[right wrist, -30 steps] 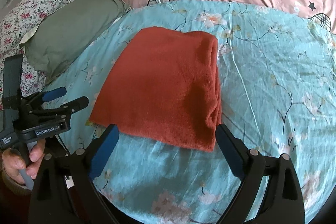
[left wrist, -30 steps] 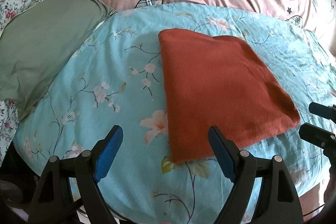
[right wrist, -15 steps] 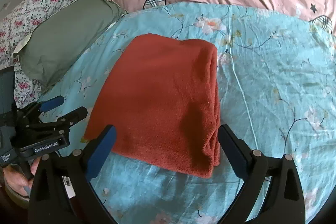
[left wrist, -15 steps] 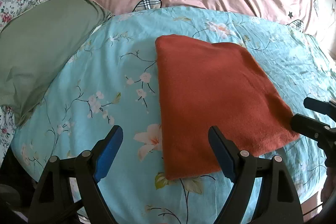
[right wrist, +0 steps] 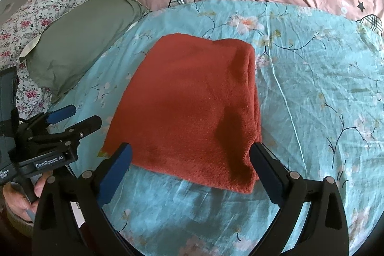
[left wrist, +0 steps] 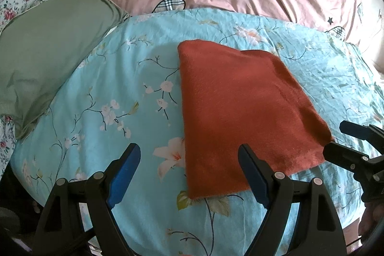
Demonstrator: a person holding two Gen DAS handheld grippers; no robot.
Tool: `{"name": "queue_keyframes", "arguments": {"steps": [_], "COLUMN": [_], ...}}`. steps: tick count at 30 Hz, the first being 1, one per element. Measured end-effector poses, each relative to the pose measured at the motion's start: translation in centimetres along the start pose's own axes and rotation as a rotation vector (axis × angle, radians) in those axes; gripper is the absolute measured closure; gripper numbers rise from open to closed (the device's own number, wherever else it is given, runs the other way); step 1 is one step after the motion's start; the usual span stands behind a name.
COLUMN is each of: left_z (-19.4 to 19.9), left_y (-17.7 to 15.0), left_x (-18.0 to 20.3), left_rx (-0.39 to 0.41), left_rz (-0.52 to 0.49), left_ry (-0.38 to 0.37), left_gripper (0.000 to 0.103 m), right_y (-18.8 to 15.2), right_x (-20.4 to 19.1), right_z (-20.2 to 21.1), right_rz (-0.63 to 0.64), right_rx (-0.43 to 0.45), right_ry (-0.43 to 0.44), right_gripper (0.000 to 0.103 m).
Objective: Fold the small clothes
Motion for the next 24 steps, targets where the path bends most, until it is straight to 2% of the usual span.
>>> {"name": "queue_keyframes", "arguments": {"steps": [24], "left_z": [1.7], "left_y": [-0.2], "left_x": [-0.2], "left_rx": [0.028], "left_rz": [-0.005], "left_ry": [-0.008], "left_gripper": [0.019], "right_y": [-0.5], "right_x": [-0.7], "right_z": [0.2], "right_rz": [0.005], "right_rx": [-0.007], "right_ry": [-0.001], "right_gripper": [0.003]}}
Point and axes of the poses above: each gripper's, at about its wrist camera, not at the fingertips, and z roughly against the way its jaws point, x to its right, y to its top, the point moved 4 cm from there along -z, roughly the way its jaws point, and after that the axes turned 8 degrees about -z, right-handed, at the moved point
